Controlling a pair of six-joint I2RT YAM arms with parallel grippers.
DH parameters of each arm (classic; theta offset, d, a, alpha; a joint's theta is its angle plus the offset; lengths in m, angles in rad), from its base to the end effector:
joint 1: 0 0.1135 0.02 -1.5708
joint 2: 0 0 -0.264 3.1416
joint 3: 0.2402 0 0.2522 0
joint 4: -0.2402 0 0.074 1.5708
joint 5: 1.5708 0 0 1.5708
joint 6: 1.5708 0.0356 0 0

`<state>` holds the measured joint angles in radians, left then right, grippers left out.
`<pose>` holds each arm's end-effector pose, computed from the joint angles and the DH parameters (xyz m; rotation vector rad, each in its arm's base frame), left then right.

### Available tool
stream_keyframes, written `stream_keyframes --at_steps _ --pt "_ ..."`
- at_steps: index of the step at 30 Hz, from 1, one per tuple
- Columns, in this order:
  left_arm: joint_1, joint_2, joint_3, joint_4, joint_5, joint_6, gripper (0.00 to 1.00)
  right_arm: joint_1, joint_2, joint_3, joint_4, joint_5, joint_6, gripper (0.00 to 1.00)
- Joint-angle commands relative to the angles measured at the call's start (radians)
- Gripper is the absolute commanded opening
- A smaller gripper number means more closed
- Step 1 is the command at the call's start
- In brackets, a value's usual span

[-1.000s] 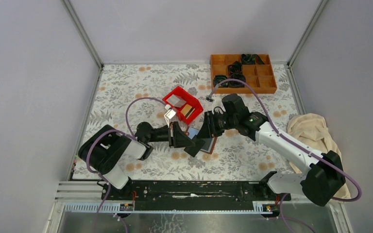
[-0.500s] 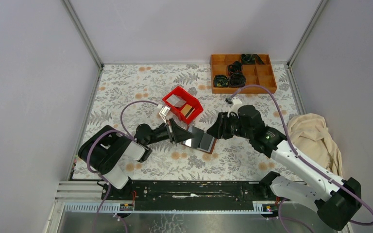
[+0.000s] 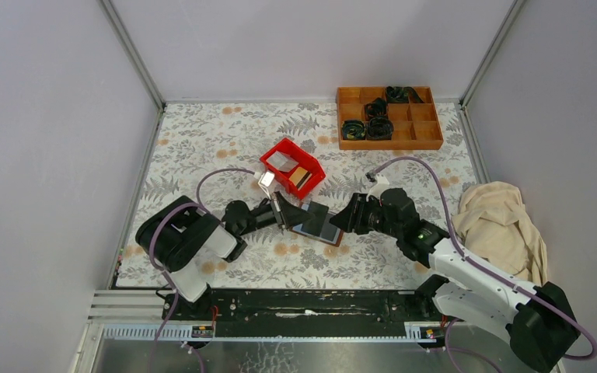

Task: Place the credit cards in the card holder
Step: Pick up the credit card from the storage box.

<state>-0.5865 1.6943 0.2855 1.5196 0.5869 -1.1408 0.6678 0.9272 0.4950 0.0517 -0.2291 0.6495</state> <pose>0.2008 -0.1571 0.1549 0.0860 1.7716 -1.7575 0.1599 0.1364 0.2362 -0.1826 2.0966 1.0603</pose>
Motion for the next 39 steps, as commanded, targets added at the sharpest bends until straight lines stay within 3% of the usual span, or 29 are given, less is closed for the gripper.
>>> stream_keyframes --at_steps 1,19,23,26,28,30,32,39 --pt "-0.022 0.034 0.023 0.078 -0.046 -0.027 0.0 0.007 0.001 -0.036 0.198 -0.023 0.071 0.45" --pt "-0.062 0.097 0.08 0.083 -0.067 -0.062 0.0 0.007 0.132 -0.148 0.522 -0.093 0.207 0.43" --pt "-0.065 0.113 0.091 0.082 -0.065 -0.069 0.0 0.007 0.175 -0.168 0.62 -0.129 0.247 0.33" --pt "-0.066 0.13 0.093 0.084 -0.071 -0.074 0.0 0.007 0.213 -0.185 0.701 -0.159 0.281 0.14" --pt "-0.065 0.136 0.09 0.085 -0.079 -0.077 0.14 0.007 0.228 -0.197 0.745 -0.168 0.299 0.01" --pt "-0.057 0.133 0.076 0.084 -0.099 -0.081 0.37 0.007 0.23 -0.2 0.755 -0.166 0.306 0.0" --pt "-0.041 0.13 0.051 0.084 -0.122 -0.09 0.5 0.006 0.223 -0.2 0.741 -0.161 0.306 0.0" --pt "0.033 0.1 -0.056 0.082 -0.231 -0.086 0.58 0.007 0.158 -0.18 0.578 -0.077 0.274 0.0"
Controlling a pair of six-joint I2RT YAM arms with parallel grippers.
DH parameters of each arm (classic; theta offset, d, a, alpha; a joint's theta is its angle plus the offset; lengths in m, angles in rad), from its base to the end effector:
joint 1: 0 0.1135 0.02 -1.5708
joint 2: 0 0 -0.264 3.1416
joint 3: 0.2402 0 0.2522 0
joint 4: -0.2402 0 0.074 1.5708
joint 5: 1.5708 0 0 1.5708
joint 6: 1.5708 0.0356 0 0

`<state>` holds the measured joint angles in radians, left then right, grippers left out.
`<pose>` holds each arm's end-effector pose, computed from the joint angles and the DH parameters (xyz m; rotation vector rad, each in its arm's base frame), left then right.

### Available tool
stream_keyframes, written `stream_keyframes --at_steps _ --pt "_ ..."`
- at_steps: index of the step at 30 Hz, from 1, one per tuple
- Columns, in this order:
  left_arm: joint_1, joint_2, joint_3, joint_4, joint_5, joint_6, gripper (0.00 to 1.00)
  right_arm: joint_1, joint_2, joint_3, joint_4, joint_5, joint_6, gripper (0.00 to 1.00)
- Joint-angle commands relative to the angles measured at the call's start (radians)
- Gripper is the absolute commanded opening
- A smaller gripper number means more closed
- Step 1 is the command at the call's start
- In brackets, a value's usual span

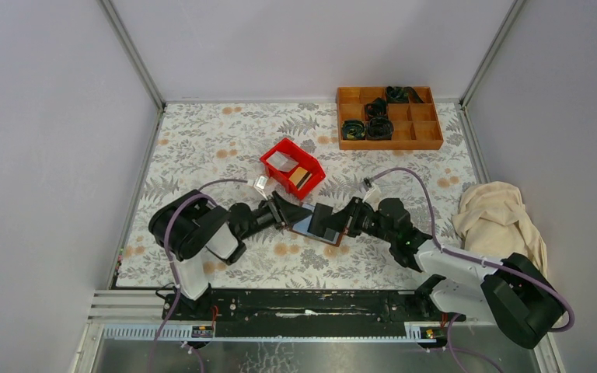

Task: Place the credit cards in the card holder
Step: Pick up the credit card from the storage box.

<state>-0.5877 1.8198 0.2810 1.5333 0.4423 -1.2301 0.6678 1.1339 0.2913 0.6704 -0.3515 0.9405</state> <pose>0.2071 -0.1563 0.1259 -0.1901 1.8719 -1.6942 0.1667 0.1471 0.1914 -0.0236 1.9797 1.4274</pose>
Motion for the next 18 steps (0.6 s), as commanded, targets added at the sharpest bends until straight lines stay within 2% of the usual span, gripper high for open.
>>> stream_keyframes --at_steps 1,8,18 --pt "0.041 -0.026 -0.066 0.068 -0.101 0.007 0.59 0.007 -0.054 0.025 -0.059 0.058 -0.019 0.0" --pt "0.063 -0.047 -0.147 0.05 -0.216 0.073 0.58 0.006 -0.035 0.052 -0.165 0.145 -0.019 0.0" --pt "0.063 -0.105 -0.154 -0.103 -0.27 0.171 0.53 0.007 0.136 0.11 -0.146 0.183 0.015 0.0"
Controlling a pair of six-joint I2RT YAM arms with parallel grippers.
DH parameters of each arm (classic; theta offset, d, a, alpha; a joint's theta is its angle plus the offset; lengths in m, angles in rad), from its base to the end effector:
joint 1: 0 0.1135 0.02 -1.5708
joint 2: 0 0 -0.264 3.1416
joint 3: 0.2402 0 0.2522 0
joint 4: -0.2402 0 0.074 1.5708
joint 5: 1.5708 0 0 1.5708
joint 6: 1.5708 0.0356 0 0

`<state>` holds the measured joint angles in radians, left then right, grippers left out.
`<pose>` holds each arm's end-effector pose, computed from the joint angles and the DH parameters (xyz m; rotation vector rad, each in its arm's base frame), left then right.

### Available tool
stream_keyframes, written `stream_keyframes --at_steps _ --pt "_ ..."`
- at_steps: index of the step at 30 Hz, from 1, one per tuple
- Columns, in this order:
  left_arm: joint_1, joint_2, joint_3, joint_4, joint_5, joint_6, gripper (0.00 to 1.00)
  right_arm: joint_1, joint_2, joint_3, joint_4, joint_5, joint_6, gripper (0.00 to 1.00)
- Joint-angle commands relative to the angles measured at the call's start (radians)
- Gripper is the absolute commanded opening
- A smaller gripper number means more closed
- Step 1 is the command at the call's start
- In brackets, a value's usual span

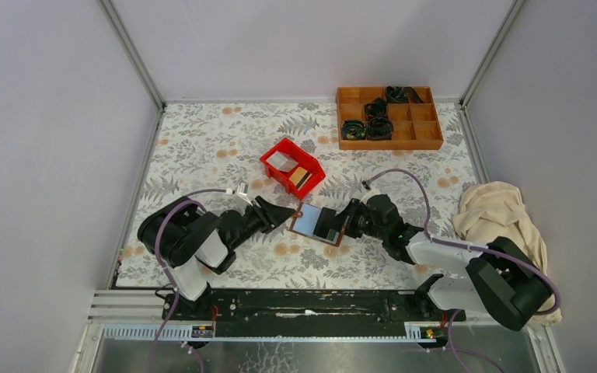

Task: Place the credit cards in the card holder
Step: Pick up the credit card from the storage box, then insert the credit card into the card holder.

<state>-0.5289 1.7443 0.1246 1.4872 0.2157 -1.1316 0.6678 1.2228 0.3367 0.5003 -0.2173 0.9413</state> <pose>0.1873 -0.1183 0.1116 -0.3936 1.8759 -1.3726 0.1775 0.1498 0.1689 0.1378 2.1688 1.2152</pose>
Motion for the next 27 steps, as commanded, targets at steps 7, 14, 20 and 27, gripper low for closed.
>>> stream_keyframes --at_steps 7,14,20,27 --pt "0.004 -0.051 0.023 -0.145 -0.048 0.116 0.51 0.007 0.142 0.114 0.037 0.066 0.038 0.0" --pt "0.004 -0.039 0.042 -0.176 -0.042 0.13 0.51 0.007 0.204 0.131 0.037 0.091 0.065 0.0" --pt "0.004 -0.019 0.056 -0.177 -0.029 0.134 0.5 0.007 0.208 0.125 0.033 0.109 0.07 0.0" --pt "0.004 0.002 0.058 -0.177 -0.026 0.141 0.5 0.007 0.237 0.128 0.032 0.107 0.074 0.0"
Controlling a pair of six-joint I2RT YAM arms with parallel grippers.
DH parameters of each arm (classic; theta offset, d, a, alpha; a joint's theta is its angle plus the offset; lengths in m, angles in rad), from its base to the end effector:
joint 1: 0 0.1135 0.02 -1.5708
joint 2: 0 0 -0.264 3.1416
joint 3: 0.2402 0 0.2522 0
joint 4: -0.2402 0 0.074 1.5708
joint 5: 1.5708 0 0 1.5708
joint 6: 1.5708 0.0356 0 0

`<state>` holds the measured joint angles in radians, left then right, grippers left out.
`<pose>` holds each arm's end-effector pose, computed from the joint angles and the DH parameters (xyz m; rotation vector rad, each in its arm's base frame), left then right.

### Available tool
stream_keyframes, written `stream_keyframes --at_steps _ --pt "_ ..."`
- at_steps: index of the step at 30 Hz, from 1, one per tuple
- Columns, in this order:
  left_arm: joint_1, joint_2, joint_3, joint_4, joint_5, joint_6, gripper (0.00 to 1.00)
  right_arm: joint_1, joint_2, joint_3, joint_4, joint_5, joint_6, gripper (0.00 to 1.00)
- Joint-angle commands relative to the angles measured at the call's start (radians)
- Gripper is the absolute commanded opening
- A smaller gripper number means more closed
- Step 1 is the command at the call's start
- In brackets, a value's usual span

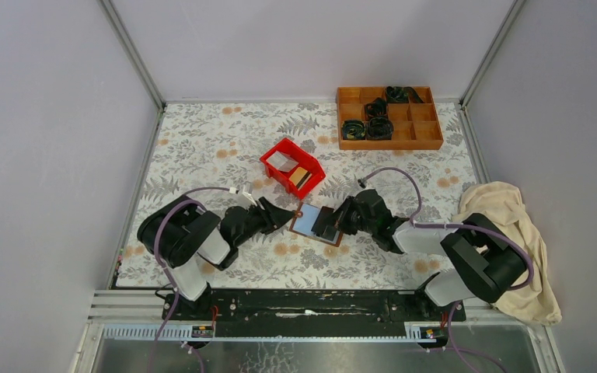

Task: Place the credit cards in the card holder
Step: Insert the credit card into the card holder.

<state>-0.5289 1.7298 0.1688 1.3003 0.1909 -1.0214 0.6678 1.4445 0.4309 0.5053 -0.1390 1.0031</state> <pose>0.1947 -0.1216 0.1017 -0.3475 1.9909 -1.2214 0.2032 0.1665 0.1460 0.2897 2.2727 1.1045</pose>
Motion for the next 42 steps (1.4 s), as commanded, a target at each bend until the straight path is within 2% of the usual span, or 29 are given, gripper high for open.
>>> stream_keyframes --at_steps 1,28,42 --pt "0.004 0.017 0.014 0.01 -0.001 0.033 0.5 0.007 0.019 0.033 0.027 0.028 0.014 0.0" --pt "-0.026 0.051 0.015 0.008 -0.016 0.051 0.46 0.015 0.051 -0.026 0.075 -0.011 0.114 0.0" --pt "-0.055 0.071 0.016 -0.004 -0.031 0.074 0.32 0.029 0.126 -0.081 0.242 -0.045 0.225 0.0"
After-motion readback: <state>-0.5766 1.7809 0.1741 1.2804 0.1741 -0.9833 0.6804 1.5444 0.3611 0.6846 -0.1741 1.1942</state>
